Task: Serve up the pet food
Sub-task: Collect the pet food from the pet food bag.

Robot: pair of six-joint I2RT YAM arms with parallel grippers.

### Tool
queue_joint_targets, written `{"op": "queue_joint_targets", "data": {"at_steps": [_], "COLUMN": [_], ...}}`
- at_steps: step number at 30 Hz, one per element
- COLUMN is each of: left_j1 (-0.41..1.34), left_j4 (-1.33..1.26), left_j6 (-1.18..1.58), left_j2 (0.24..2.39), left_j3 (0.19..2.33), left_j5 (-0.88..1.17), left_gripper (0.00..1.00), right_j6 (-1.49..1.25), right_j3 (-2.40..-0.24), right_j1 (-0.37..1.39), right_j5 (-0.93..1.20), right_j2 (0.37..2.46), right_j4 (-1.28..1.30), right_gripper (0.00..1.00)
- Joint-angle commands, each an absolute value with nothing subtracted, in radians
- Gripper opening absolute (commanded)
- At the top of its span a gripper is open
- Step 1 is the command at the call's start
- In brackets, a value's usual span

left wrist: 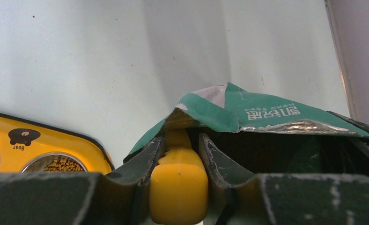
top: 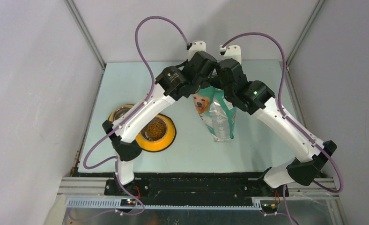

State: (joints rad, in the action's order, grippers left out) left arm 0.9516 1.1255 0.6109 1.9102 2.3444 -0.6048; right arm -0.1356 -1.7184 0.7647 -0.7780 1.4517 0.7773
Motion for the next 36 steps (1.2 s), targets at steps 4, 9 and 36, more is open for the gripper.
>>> {"op": "queue_joint_targets", "data": {"at_steps": [4, 9, 36], "left_j1": [1.026, 1.013, 0.874], "left_j4": [1.251, 1.094, -0.032], "left_j6": [0.544, 0.544, 0.945], "left_j2": [1.948, 1.937, 1.504], "left_j3": [2.118, 1.974, 1.226], "left_j5": [-0.662, -0.510, 0.066], "left_gripper": [0.00, 0.00, 0.00], "right_j6": [-0.150, -0.244, -0.383], "right_j3": [-1.635, -1.441, -1.163], "right_j1": [0.699, 0.634, 0.562], "right_j5": [-0.838, -0.681, -0.603], "right_j2": [1.368, 1.253, 1.047], "right_j4": [0.592, 0.468, 0.266], "right_gripper": [0.00, 0.00, 0.00]}}
